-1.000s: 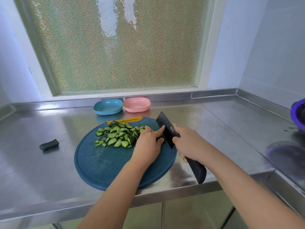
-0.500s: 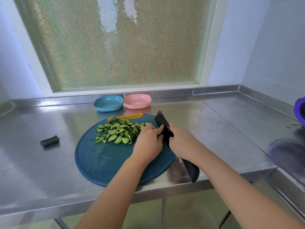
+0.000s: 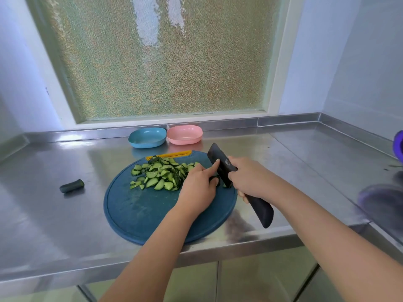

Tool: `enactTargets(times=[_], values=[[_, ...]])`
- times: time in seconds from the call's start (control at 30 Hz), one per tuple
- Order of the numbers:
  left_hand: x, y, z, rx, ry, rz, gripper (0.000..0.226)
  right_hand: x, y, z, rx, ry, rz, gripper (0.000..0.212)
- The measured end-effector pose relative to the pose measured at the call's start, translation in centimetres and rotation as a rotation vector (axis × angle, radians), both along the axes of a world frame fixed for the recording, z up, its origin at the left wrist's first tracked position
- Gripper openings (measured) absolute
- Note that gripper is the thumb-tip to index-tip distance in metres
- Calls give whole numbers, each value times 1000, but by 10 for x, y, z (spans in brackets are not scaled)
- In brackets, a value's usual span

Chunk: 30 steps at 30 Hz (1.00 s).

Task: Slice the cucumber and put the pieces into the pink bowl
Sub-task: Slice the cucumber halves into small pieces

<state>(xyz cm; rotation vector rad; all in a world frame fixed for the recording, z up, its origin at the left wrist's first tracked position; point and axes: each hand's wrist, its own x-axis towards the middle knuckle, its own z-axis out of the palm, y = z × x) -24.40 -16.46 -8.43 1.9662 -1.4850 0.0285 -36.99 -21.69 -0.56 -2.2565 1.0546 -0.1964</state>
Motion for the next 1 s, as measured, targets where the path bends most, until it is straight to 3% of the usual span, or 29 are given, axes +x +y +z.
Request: enactTargets(times=[0.33, 0.5, 0.7, 1.0], values=[[0, 0, 0, -1, -6, 0, 50, 3, 2, -7, 17, -6, -26, 46], [-1, -1, -1, -10, -17, -2, 49, 12, 10, -8, -62, 9, -45, 37], [2, -3, -5, -16, -23, 3, 39, 22, 26, -30, -114, 21, -80, 60], [0, 2, 2, -35, 24, -16, 45, 1, 12, -14, -14, -52, -45, 47]])
